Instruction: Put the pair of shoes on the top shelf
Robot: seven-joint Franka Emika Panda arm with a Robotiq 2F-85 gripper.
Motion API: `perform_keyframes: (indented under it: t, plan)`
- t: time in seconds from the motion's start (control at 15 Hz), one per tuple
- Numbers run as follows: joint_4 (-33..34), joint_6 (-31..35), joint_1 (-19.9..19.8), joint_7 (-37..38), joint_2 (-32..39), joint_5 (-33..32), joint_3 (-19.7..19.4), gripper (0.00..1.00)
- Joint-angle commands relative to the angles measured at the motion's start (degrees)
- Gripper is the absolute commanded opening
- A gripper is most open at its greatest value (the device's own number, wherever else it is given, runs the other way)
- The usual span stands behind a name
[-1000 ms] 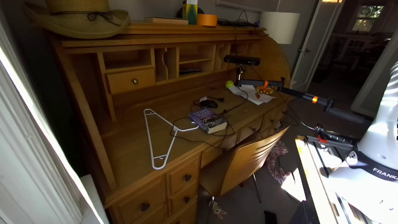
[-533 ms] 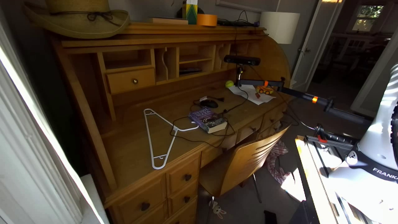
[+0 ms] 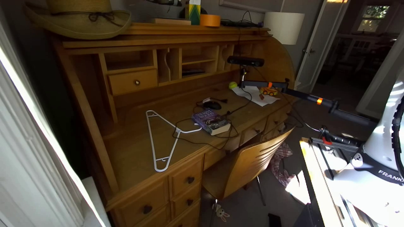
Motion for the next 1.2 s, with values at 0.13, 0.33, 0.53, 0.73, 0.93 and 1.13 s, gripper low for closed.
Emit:
perform_keyframes:
  t: [0.13,0.33,0.53,0.73,0.93,1.13]
  plan:
    - [7.11,-3.17,-0.74,-1.10,4.99,0.41,0.15,0.04]
    - [7.99,-4.11,-0.91,-1.30,6.44,0.43,0.18,0.04]
    - [9.14,-4.76,-1.22,-1.45,7.82,0.59,0.23,0.04]
    - [10.30,-5.38,-1.48,-1.68,8.67,0.69,0.32,0.04]
    - [11.32,-6.00,-1.62,-2.22,9.15,0.81,0.50,0.04]
    - [12.69,-6.47,-1.59,-2.80,9.80,0.94,0.62,0.04]
